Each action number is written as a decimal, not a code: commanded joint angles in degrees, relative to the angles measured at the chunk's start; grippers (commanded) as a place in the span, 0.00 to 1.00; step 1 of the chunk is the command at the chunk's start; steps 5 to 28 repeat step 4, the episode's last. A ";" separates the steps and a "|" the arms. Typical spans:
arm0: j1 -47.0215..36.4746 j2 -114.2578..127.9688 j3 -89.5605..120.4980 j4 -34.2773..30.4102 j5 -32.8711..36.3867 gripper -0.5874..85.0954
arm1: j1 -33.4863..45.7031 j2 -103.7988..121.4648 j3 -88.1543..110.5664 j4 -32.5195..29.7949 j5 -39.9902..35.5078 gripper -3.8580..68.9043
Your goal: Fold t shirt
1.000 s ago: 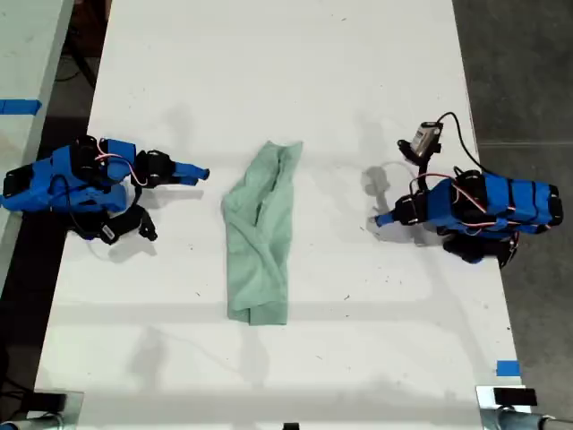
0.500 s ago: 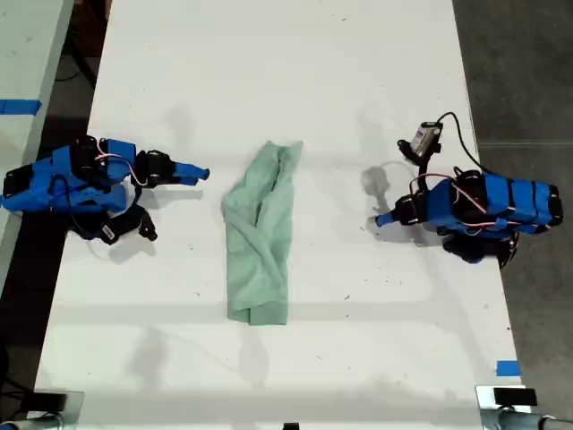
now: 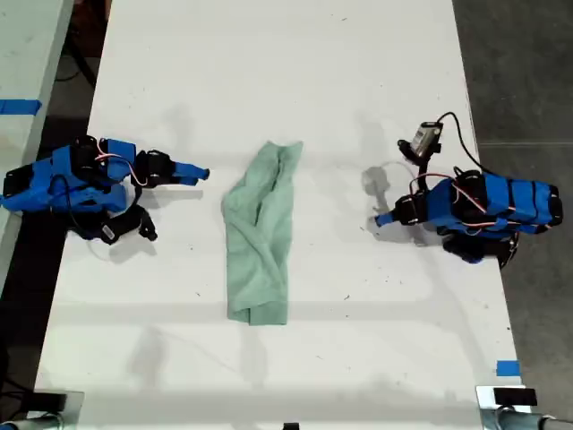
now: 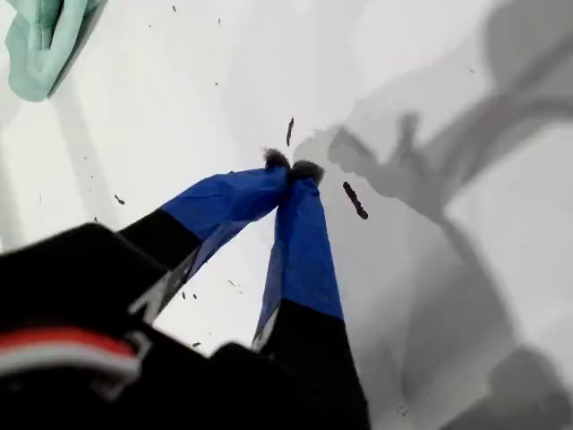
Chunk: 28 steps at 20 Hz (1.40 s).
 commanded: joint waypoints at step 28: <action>-0.44 0.35 2.29 0.18 0.35 0.21 | 0.09 0.70 3.69 0.26 -0.79 0.07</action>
